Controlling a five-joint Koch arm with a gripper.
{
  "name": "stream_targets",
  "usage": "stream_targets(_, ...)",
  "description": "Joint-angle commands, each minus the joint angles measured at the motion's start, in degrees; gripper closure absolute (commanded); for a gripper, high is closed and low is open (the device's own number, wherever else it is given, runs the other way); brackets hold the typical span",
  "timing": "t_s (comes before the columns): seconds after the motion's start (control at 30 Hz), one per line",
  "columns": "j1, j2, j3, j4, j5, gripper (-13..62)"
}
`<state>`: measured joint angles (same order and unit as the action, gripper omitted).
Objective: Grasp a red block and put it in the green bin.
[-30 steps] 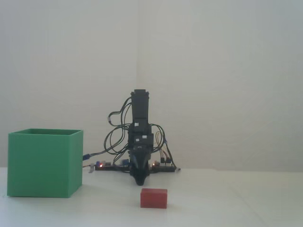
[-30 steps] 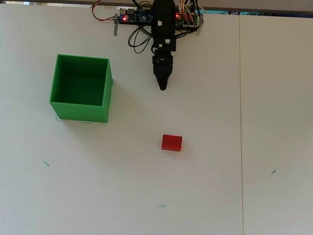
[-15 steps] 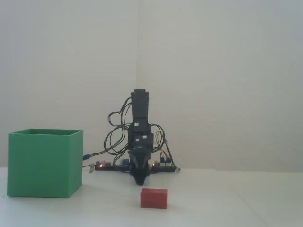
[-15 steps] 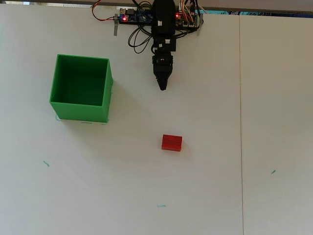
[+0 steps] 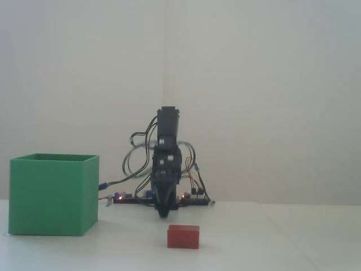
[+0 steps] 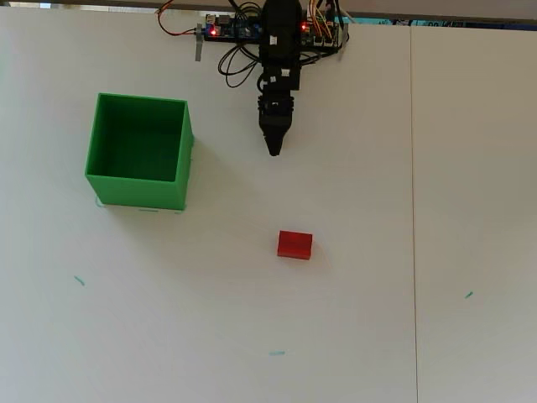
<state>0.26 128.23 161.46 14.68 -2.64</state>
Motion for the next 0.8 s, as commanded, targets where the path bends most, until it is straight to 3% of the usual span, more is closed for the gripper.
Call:
stream_targets(0.0, 0.18, 5.01, -10.63, 11.43, 0.00, 18.4)
stream_targets(0.27, -2.81, -0.44, -39.02, 32.17, -0.09, 17.8)
stream_targets(0.4, -7.82, -2.64, -42.28, 32.61, -1.93, 15.9)
stream_targets(0.53, -9.49, -15.12, -48.96, 33.57, -2.37, 15.4)
stream_targets(0.7, -8.26, -24.35, -57.22, 53.61, -2.37, 15.2)
stream_targets(0.77, -8.26, -27.33, -59.33, 50.71, -1.76, 15.4)
